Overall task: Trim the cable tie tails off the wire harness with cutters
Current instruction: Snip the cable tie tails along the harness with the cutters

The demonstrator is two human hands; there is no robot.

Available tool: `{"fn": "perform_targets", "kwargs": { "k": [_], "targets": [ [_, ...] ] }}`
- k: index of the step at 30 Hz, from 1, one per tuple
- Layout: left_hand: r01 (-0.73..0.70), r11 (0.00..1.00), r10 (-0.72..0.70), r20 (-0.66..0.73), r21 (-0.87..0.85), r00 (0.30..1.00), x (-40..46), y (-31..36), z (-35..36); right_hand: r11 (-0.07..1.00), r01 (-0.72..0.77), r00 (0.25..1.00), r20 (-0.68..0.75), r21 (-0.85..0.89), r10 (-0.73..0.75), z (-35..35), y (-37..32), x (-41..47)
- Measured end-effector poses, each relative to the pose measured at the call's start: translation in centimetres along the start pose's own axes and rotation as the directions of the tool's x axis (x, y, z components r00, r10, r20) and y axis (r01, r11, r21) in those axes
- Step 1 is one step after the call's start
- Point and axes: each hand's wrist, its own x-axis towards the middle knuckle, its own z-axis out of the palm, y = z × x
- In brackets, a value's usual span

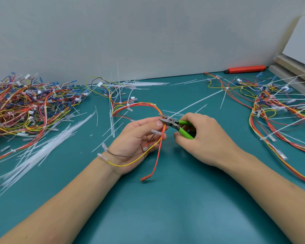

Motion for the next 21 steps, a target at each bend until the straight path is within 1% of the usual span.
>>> {"fn": "perform_targets", "kwargs": {
  "k": [5, 10, 14, 17, 21],
  "targets": [
    [-0.001, 1.000, 0.001, -0.007, 0.000, 1.000, 0.04, -0.02, 0.10, 1.000, 0.001, 1.000, 0.017, -0.004, -0.001, -0.16, -0.18, -0.02],
    [-0.002, 1.000, 0.002, 0.002, 0.020, 1.000, -0.01, -0.01, 0.12, 0.999, -0.049, 0.997, -0.061, -0.022, 0.048, -0.05, 0.21, 0.00],
    [-0.002, 1.000, 0.002, 0.013, 0.018, 1.000, 0.01, -0.07, 0.01, 0.999, -0.050, 0.998, -0.038, -0.020, 0.049, 0.06, 0.23, -0.09],
    [-0.006, 1.000, 0.006, 0.021, -0.004, 1.000, 0.12, -0.20, -0.02, 1.000, -0.016, 0.999, -0.037, -0.020, 0.015, 0.01, -0.05, -0.08],
    [-0.009, 1.000, 0.010, 0.028, -0.020, 1.000, 0.26, -0.30, -0.18, 1.000, -0.015, 1.000, 0.014, -0.002, 0.016, -0.25, -0.37, -0.02]
  ]
}}
